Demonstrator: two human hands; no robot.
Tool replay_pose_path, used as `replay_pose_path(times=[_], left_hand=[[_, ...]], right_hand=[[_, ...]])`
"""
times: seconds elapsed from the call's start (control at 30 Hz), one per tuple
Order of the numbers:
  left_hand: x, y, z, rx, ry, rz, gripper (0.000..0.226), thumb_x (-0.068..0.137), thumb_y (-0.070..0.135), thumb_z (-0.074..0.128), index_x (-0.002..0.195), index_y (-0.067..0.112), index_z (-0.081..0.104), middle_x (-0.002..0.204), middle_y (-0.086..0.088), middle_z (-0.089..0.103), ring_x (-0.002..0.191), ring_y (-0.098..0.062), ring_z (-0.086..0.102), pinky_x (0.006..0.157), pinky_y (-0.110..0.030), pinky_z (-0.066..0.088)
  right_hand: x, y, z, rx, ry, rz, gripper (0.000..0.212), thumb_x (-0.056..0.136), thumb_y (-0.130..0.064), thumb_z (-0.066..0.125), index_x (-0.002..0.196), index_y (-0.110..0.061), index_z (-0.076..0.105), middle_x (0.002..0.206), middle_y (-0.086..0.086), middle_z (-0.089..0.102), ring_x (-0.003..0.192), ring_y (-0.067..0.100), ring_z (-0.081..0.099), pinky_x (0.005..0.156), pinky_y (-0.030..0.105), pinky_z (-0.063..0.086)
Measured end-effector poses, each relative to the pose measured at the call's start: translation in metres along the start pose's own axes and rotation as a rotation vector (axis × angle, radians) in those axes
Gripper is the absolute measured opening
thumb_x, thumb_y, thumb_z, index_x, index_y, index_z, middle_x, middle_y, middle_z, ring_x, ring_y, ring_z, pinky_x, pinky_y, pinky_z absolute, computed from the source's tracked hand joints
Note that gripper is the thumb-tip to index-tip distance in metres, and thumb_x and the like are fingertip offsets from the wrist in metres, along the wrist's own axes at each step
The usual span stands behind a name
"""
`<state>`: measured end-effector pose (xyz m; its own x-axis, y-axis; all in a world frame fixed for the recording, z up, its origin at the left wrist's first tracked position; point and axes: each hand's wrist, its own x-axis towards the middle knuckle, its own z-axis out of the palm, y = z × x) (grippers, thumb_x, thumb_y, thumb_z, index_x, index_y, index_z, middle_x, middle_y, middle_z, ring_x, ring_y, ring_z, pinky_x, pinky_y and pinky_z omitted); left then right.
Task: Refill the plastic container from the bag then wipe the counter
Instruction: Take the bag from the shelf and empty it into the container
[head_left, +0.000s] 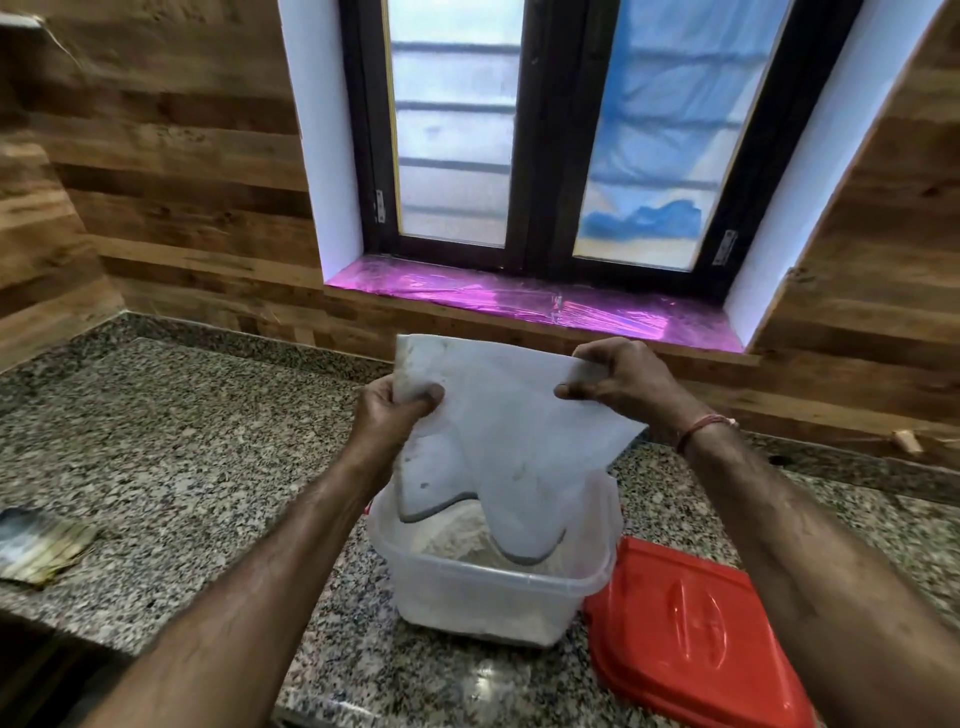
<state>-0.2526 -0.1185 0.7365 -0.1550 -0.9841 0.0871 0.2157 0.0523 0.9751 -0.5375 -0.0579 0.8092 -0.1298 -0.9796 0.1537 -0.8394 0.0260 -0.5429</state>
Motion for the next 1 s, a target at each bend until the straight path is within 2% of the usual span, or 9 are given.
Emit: replay_pose_path(times=[0.07,0.17,0.23,0.37,0.5,0.6,0.73,0.87,1.0], left_hand=[[0.004,-0.004,-0.010,-0.119,0.043,-0.034,0.015,0.080,0.008,0.082,0.094,0.007,0.075,0.089,-0.010,0.079,0.073,-0.021,0.074,0.072,-0.035,0.062],[0.007,-0.003,-0.017,-0.182,0.031,-0.044,0.014,0.079,0.009,0.082,0.092,0.009,0.075,0.088,-0.008,0.079,0.072,-0.020,0.074,0.070,-0.034,0.063],[0.004,-0.001,-0.012,-0.187,0.012,-0.049,0.010,0.085,0.005,0.076,0.094,0.006,0.073,0.085,-0.006,0.079,0.070,-0.018,0.074,0.064,-0.030,0.061],[0.006,0.000,-0.007,-0.179,0.076,-0.072,0.005,0.090,0.003,0.073,0.093,0.006,0.071,0.082,-0.003,0.079,0.067,-0.015,0.074,0.060,-0.027,0.061],[0.012,-0.003,-0.014,-0.172,0.149,-0.089,0.005,0.091,0.003,0.072,0.090,0.008,0.071,0.075,0.001,0.077,0.061,-0.011,0.072,0.058,-0.024,0.059],[0.011,-0.004,-0.015,-0.160,0.161,-0.095,0.008,0.090,0.001,0.072,0.088,0.008,0.071,0.073,0.002,0.077,0.061,-0.011,0.072,0.057,-0.024,0.059],[0.011,-0.003,-0.013,-0.147,0.224,-0.116,0.012,0.089,-0.002,0.073,0.086,0.010,0.071,0.074,-0.001,0.076,0.062,-0.014,0.072,0.056,-0.024,0.060],[0.011,-0.006,-0.018,-0.211,0.299,-0.148,0.011,0.089,0.001,0.074,0.089,0.011,0.070,0.080,-0.004,0.075,0.064,-0.015,0.070,0.054,-0.025,0.059],[0.004,-0.005,-0.027,-0.218,0.150,-0.094,0.013,0.088,0.009,0.076,0.101,0.008,0.072,0.092,-0.008,0.079,0.077,-0.022,0.075,0.065,-0.031,0.063]], right_hand=[[0.004,0.020,-0.013,0.046,-0.110,0.079,0.077,0.051,-0.071,0.090,0.111,-0.024,0.078,0.111,-0.011,0.076,0.105,0.014,0.070,0.100,0.045,0.056],[0.000,0.051,-0.020,0.325,-0.139,0.063,0.042,0.071,-0.040,0.093,0.092,-0.008,0.076,0.090,0.007,0.076,0.084,0.016,0.068,0.086,0.043,0.057],[-0.004,0.058,-0.018,0.500,-0.008,0.045,0.026,0.079,-0.021,0.089,0.088,-0.002,0.073,0.088,0.013,0.076,0.079,0.021,0.068,0.080,0.041,0.055],[-0.007,0.063,-0.012,0.764,0.188,0.027,0.017,0.085,-0.015,0.082,0.091,-0.005,0.071,0.083,0.007,0.073,0.071,0.015,0.066,0.066,0.028,0.054],[-0.025,0.076,0.011,1.054,-0.025,0.169,0.055,0.060,-0.041,0.095,0.102,-0.014,0.071,0.090,0.000,0.078,0.076,0.011,0.073,0.067,0.026,0.060],[-0.024,0.078,0.037,1.056,0.111,0.247,0.061,0.043,-0.040,0.101,0.088,-0.011,0.072,0.076,-0.003,0.079,0.066,0.008,0.073,0.061,0.027,0.061],[-0.008,0.073,0.034,1.054,0.342,0.240,0.016,0.078,-0.018,0.083,0.082,-0.015,0.067,0.067,-0.008,0.074,0.059,0.004,0.067,0.058,0.028,0.057],[-0.023,0.076,0.047,0.956,-0.035,0.268,0.021,0.084,-0.020,0.078,0.103,-0.013,0.073,0.091,-0.005,0.079,0.078,0.011,0.073,0.068,0.028,0.059],[-0.024,0.076,0.065,0.862,0.101,0.284,0.014,0.088,0.010,0.071,0.099,0.002,0.072,0.074,-0.004,0.078,0.063,0.005,0.071,0.062,0.027,0.055]])
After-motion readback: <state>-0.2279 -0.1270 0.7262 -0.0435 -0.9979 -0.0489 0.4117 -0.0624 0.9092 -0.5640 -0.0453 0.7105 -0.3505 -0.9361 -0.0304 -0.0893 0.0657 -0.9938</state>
